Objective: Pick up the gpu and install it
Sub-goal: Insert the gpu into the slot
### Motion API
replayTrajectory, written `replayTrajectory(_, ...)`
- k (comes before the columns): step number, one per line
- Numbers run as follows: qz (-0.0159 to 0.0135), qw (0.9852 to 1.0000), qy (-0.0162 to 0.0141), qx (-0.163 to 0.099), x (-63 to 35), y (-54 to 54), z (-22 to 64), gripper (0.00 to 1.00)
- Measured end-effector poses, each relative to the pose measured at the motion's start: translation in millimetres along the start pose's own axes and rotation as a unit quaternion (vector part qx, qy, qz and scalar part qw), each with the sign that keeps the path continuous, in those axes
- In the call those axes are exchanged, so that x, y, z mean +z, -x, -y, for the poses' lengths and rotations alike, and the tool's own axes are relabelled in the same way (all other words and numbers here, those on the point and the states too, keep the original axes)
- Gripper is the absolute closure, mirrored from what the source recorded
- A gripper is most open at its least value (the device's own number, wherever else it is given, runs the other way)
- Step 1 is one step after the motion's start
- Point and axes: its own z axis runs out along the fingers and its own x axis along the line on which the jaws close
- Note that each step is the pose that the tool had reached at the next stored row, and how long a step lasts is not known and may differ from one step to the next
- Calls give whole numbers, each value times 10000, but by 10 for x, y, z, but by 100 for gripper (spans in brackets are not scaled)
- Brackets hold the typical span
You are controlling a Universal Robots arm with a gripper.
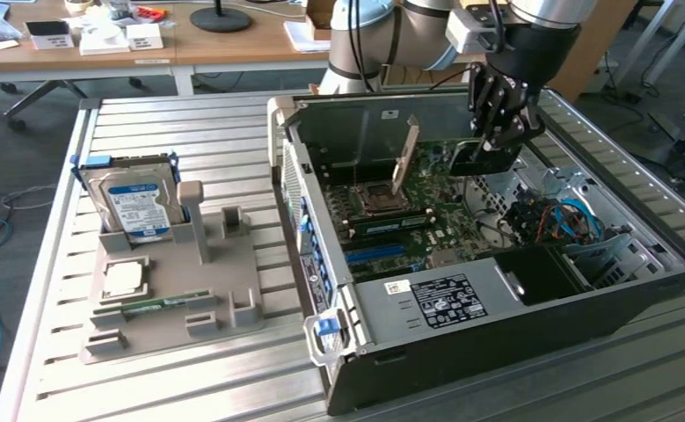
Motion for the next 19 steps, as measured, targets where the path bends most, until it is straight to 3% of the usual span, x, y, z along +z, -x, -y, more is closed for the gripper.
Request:
replayTrajectory(15,0,10000,0,0,227,-14,-5,73)
replayTrajectory(19,-1,10000,0,0,238,-14,-5,73)
